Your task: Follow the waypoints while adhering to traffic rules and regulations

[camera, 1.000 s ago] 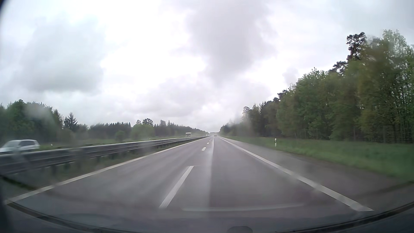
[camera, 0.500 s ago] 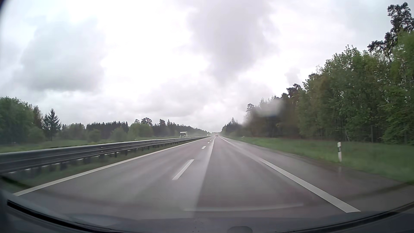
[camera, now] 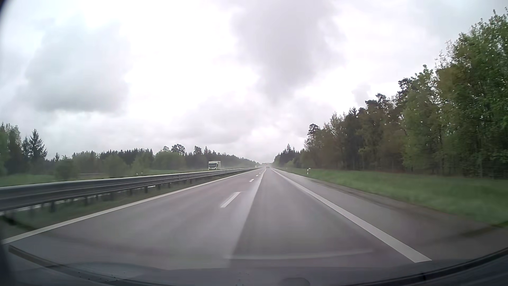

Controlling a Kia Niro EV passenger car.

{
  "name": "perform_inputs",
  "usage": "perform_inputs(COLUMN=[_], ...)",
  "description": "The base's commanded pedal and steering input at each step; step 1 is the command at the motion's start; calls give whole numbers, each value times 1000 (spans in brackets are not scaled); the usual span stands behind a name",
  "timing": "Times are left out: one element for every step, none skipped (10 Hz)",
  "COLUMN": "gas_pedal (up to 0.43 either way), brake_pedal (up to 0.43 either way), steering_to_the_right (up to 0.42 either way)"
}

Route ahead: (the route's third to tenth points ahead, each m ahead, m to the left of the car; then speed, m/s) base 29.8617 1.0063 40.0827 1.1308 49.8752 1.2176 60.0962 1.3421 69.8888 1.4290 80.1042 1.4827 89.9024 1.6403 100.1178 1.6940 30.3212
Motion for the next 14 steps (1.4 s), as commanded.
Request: perform_inputs(gas_pedal=[311, 311, 311, 311, 311, 311, 311, 311, 311, 311, 311, 311, 311, 311], brake_pedal=[0, 0, 0, 0, 0, 0, 0, 0, 0, 0, 0, 0, 0, 0], steering_to_the_right=[-4, -4, -4, -4, -3, -3, -2, -2, -2, -2, -2, -2, -2, -2])
